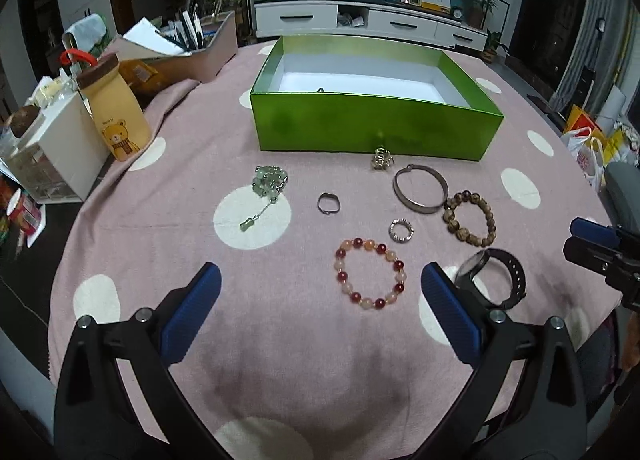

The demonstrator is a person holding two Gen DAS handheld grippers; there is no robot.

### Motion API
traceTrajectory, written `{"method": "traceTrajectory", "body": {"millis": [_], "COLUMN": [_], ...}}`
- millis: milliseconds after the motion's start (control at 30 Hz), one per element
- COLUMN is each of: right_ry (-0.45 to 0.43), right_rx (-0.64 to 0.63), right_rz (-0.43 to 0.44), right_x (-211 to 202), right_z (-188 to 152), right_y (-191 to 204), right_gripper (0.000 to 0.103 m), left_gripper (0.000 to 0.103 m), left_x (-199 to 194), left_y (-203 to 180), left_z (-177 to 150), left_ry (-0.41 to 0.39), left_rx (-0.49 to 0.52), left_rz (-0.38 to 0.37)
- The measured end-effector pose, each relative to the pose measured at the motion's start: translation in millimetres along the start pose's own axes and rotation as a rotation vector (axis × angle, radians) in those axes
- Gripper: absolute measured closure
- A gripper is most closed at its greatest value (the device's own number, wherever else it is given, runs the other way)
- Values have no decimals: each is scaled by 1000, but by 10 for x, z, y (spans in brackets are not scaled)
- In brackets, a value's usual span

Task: Organize jewelry
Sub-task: 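Withdraw both tools from the box back toward the remaining jewelry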

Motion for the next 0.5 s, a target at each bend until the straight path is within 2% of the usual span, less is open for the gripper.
{"method": "traceTrajectory", "body": {"millis": [100, 500], "right_ry": [5, 19], "right_rx": [-2, 3], "right_rz": [1, 9], "right_x": [-7, 54], "right_z": [-48, -128], "right_y": [11, 12], "right_gripper": [44, 44], "left_gripper": [2, 2], "left_x": [-4, 251], "left_y": [-4, -11], "left_z": [-32, -106], "left_ry": [-5, 62], "left_rx": [13, -9], "left_rz": [5, 38]}}
Point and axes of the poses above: each gripper's, at about its wrist camera, not at the fingertips, and x roughly the way its jaws point, y to its left, z to its top, the point moved 4 cm from there along x, roughly the way its jaws point, and after that the axes turned 4 degrees about x, right-handed, at the moved point
